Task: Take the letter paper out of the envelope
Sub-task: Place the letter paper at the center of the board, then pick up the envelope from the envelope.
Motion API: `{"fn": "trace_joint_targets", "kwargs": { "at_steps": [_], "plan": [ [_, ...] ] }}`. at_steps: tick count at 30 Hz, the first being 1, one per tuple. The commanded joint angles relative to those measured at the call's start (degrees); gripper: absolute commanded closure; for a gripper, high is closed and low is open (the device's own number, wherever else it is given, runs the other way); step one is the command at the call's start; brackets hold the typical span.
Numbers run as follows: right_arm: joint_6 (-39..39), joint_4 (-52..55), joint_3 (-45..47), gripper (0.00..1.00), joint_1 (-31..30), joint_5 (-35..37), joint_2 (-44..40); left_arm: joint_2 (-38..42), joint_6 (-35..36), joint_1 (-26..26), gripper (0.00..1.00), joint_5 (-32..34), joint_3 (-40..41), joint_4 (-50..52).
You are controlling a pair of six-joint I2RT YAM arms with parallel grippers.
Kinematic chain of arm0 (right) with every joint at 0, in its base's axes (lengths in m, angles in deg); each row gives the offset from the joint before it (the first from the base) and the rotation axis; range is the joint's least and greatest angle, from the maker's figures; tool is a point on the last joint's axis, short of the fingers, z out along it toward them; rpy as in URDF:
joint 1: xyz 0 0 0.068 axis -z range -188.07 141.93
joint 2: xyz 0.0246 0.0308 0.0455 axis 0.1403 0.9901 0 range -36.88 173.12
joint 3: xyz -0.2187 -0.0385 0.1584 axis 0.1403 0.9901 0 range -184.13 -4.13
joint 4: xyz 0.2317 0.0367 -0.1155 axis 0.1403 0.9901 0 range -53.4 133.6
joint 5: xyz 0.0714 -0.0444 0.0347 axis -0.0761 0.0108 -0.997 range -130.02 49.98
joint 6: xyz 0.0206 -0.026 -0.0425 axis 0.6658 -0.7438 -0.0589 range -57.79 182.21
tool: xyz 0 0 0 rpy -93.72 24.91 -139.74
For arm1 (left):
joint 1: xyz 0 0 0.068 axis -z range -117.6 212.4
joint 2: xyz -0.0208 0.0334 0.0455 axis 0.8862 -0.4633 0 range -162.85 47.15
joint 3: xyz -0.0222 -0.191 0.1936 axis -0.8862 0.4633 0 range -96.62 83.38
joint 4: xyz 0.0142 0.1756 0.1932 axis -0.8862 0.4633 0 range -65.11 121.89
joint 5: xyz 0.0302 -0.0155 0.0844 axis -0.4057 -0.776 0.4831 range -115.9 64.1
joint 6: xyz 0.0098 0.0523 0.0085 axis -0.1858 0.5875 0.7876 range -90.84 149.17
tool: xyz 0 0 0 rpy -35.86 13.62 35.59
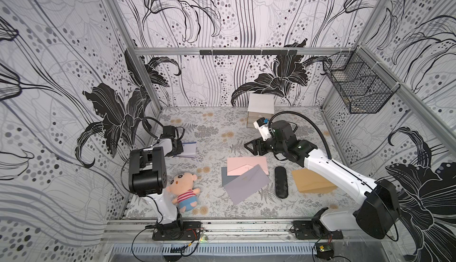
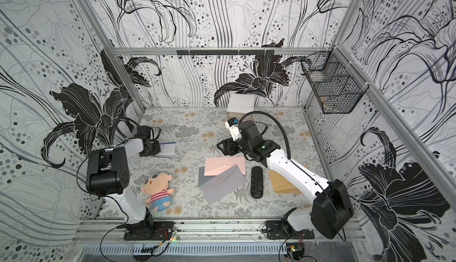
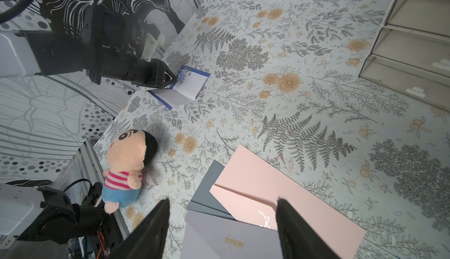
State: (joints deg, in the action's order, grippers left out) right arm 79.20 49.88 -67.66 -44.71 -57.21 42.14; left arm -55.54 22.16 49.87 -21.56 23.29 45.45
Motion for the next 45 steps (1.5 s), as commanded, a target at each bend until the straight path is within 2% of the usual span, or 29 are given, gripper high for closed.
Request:
{"fn": "trace_joint_targets", "kwargs": {
  "at_steps": [1,9,14,19,22,27,31,35,38,41,45],
  "plan": [
    [0.6,0.7,-1.5,0.28,0.2,-1.1,0.3,-0.2,1.3,-0.4,0.67,0.5,-1.8,-1.9],
    [1.1,1.1,-1.2,0.27,0.6,-0.9,0.5,2.0,0.8,-0.4,0.58,3.2,-1.3,-1.2],
    [2.1,1.8,-0.7,0.28,0.9,-0.3,0.8,5.2,-0.9,-0.2,0.56,1.9,-1.9,0.3],
    [3.1,3.7,-0.8,0.28,1.0,1.1,0.9,7.1,-5.9,0.7,0.55,-3.1,-5.9,4.2],
    [3.2,7.4,-1.7,0.30,1.0,2.4,1.0,8.3,-7.8,3.5,0.53,-8.0,-8.4,4.4],
    [5.6,13.5,-1.1,0.32,1.5,7.7,-0.8,7.2,-6.2,15.7,0.53,-17.4,-13.5,7.1],
    [9.9,18.5,-0.3,0.35,3.6,11.2,-2.4,5.6,-5.4,29.5,0.51,-18.8,-14.1,9.9],
    [15.5,22.9,3.4,0.37,9.0,8.6,-3.4,3.3,-8.2,45.4,0.49,-13.0,-12.6,11.3],
    [19.3,22.3,8.1,0.38,12.8,4.3,-5.7,1.5,-11.4,53.9,0.47,-7.3,-11.4,11.5],
    [22.3,21.2,11.8,0.38,14.2,1.8,-8.6,0.6,-13.4,59.5,0.45,-2.3,-10.2,11.3],
    [26.3,20.3,15.5,0.37,15.0,1.0,-12.2,0.2,-13.9,64.3,0.33,2.4,-8.6,11.7]
  ]
}}
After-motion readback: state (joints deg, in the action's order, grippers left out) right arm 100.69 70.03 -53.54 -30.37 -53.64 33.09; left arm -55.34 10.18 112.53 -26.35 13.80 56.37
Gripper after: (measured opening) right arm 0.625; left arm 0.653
